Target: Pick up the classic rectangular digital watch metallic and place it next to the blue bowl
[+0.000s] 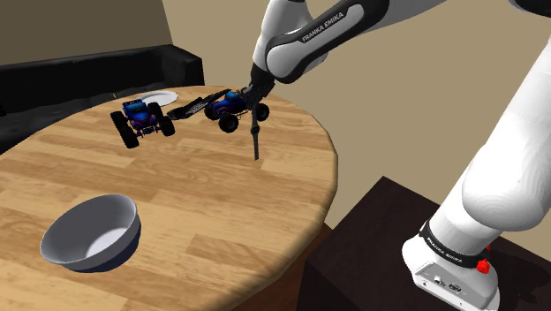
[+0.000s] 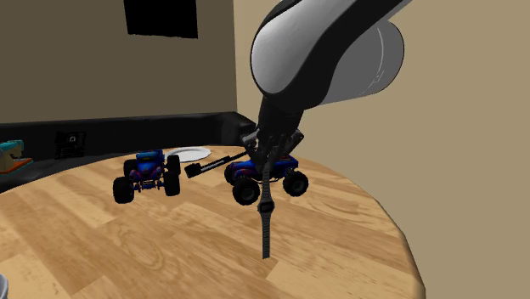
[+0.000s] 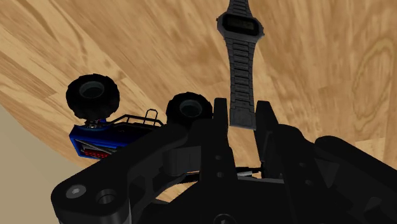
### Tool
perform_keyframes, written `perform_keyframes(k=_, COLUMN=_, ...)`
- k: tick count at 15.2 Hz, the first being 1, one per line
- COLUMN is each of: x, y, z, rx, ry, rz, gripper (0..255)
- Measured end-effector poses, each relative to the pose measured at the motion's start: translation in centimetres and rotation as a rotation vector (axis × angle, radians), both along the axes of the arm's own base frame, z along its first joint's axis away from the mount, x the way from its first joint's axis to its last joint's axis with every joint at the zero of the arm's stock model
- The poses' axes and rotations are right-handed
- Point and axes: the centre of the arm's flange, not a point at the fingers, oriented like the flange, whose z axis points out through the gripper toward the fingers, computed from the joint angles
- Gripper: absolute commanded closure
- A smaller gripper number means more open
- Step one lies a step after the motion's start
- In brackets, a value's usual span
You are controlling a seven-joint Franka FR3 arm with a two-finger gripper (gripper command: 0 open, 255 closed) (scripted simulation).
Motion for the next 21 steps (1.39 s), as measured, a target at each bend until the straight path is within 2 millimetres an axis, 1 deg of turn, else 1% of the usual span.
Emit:
perform_keyframes(k=3, x=0.0, y=0.0, z=0.2, rx=0.0, ry=0.0, rz=0.0, gripper=255)
perform_keyframes(k=5, x=0.0, y=0.0, z=1.1, rx=0.0, ry=0.0, rz=0.0, gripper=255)
perform_keyframes(k=21, x=0.1, y=0.0, z=9.5, rx=0.0, ry=0.0, rz=0.0, gripper=255)
